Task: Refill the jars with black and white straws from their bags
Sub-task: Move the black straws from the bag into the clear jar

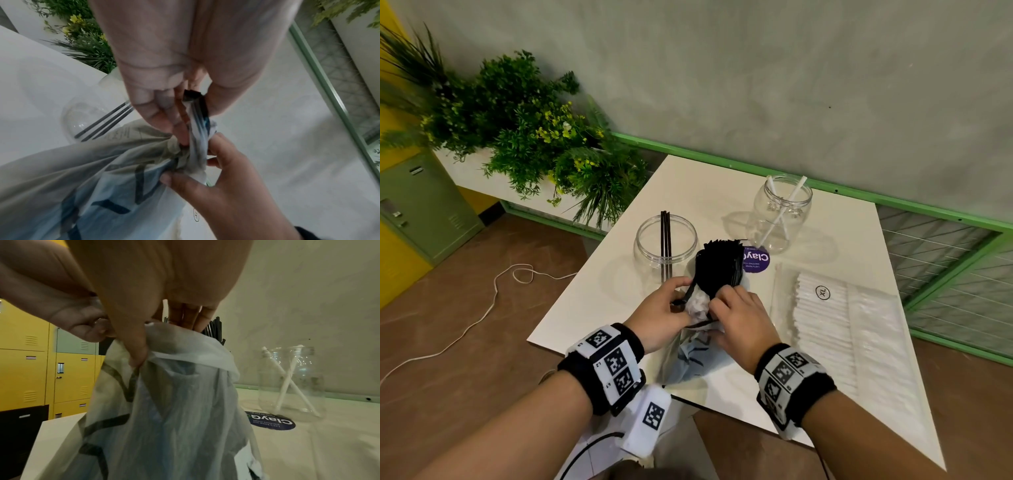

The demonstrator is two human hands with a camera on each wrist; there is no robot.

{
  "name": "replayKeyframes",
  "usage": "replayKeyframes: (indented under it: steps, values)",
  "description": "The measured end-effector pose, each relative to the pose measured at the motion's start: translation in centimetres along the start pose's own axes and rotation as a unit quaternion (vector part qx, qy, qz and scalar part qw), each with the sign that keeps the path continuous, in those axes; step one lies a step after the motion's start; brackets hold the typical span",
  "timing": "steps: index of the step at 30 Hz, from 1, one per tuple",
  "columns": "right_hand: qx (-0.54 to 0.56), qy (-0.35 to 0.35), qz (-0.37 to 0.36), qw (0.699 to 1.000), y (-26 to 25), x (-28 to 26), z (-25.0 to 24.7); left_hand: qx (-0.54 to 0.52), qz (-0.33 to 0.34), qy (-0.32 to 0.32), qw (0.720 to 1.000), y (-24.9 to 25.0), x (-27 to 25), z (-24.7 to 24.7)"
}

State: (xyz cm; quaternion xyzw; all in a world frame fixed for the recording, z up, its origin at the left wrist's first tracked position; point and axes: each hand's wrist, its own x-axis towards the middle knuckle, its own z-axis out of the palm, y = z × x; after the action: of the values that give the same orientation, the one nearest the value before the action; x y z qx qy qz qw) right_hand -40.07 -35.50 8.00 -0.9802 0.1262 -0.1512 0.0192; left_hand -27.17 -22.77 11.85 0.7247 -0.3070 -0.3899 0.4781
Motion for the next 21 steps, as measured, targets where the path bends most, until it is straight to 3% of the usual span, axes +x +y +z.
replayKeyframes:
  steps: [3,6,11,16,21]
  values:
    - [-0.015,0.007,0.007,1.0,0.3,0.2,0.1,0.032,-0.037,-0.01,0.999,0.2,0.0,-0.2]
    - [0.015,-0.002,0.039,0.999,0.3,-0.2,0.4,-0.004,-0.078,-0.023,0.997,0.4,0.0,-0.1]
    - [0.074,0.03,0.033,0.996,-0.5,-2.0,1.4,-0.1,-0.084,0.01,0.991,0.4,0.3,0.5]
    - [0.133,-0.001,0.002,0.991,0.0,-3.9,2.1,-0.168,-0.088,0.017,0.982,0.2,0.7,0.9]
    - [0.288,-0.015,0.15,0.946,0.1,-2.8,0.7,-0.182,-0.093,0.002,0.979,0.1,0.9,1.4]
